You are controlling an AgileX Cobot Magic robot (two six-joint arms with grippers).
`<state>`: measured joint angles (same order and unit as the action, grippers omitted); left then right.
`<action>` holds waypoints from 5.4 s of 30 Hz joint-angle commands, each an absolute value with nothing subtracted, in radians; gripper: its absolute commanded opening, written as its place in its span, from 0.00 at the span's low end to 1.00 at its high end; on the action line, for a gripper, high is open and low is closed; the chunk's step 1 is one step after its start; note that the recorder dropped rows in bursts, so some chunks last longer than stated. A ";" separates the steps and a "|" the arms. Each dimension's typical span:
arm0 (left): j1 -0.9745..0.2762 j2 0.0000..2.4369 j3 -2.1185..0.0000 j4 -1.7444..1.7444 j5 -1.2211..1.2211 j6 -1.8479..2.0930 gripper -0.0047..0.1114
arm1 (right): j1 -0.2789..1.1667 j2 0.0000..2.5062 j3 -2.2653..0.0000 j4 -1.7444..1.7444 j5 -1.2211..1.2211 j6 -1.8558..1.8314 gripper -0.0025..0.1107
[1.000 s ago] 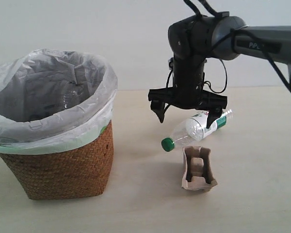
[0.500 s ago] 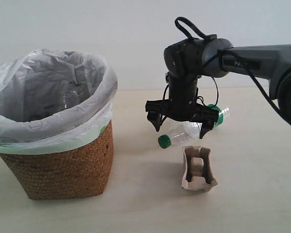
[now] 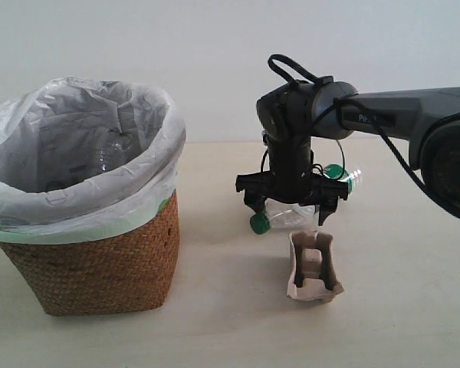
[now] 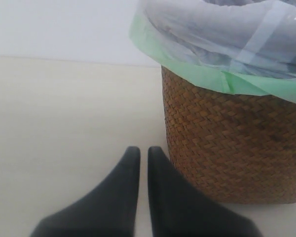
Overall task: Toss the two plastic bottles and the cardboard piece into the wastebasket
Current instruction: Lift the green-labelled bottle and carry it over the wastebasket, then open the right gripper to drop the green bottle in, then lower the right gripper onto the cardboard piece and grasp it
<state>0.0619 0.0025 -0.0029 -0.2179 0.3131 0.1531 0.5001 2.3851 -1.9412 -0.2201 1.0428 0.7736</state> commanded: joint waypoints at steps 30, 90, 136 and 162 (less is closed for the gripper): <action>0.065 0.000 0.000 -0.216 0.310 0.144 0.09 | 0.499 2.116 -2.028 -0.410 1.221 0.568 0.02; 0.065 0.000 0.000 -0.216 0.310 0.144 0.09 | 0.454 1.769 -1.887 0.723 1.056 -0.188 0.10; 0.065 0.000 0.000 -0.216 0.310 0.144 0.09 | 0.637 1.846 -1.554 -0.169 1.221 0.511 0.82; 0.065 0.000 0.000 -0.216 0.310 0.144 0.09 | 0.637 2.021 -1.384 -0.235 1.015 0.605 0.68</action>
